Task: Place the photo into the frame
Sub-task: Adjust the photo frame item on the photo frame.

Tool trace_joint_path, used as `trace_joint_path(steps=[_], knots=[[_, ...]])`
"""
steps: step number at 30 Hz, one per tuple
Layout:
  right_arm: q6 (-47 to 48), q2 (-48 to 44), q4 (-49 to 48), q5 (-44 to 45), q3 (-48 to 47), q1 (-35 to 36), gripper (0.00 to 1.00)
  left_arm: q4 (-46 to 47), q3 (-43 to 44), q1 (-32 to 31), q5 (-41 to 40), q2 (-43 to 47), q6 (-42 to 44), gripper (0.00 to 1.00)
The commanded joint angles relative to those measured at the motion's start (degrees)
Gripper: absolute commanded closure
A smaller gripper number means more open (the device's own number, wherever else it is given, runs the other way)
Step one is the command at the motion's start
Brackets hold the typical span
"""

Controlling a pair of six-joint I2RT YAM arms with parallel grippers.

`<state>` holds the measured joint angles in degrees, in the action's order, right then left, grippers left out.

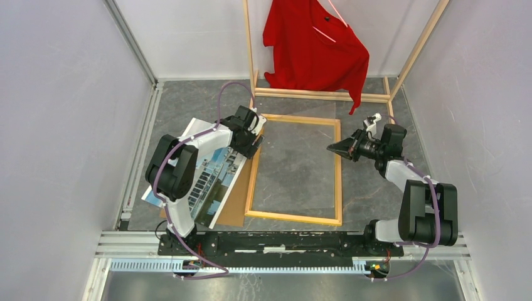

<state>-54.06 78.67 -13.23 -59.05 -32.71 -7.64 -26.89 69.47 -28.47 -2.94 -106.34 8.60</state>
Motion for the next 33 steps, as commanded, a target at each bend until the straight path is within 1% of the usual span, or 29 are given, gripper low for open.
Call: trace_joint_path(steps=[1, 9, 15, 24, 27, 30, 33], knots=[[-1.7, 0.3, -3.9, -0.9, -1.6, 1.0, 1.00, 1.3, 1.1, -0.3, 0.0, -1.1, -1.6, 0.21], [-0.4, 1.9, -3.7, -1.4, -2.1, 1.2, 1.00, 1.5, 0.8, -0.3, 0.1, -1.3, -1.5, 0.21], [0.3, 0.9, -3.7, -3.4, -3.3, 1.3, 1.00, 1.6, 0.8, -0.4, 0.1, -1.3, -1.4, 0.21], [0.2, 0.1, -3.7, -2.8, -2.4, 2.3, 1.00, 1.5, 0.6, -0.4, 0.0, -1.3, -1.5, 0.21], [-1.3, -0.7, -4.6, -2.5, -1.5, 2.8, 1.00, 1.5, 0.6, -0.4, -0.2, -1.1, -1.4, 0.21], [-5.5, -2.0, -7.8, -2.0, -0.2, 3.1, 1.00, 1.6, 0.7, -0.4, -0.2, -1.1, -1.3, 0.21], [-7.3, -3.1, -8.7, -1.0, -0.1, 3.9, 1.00, 1.6, 0.6, -0.4, 0.0, -1.2, -1.4, 0.21]])
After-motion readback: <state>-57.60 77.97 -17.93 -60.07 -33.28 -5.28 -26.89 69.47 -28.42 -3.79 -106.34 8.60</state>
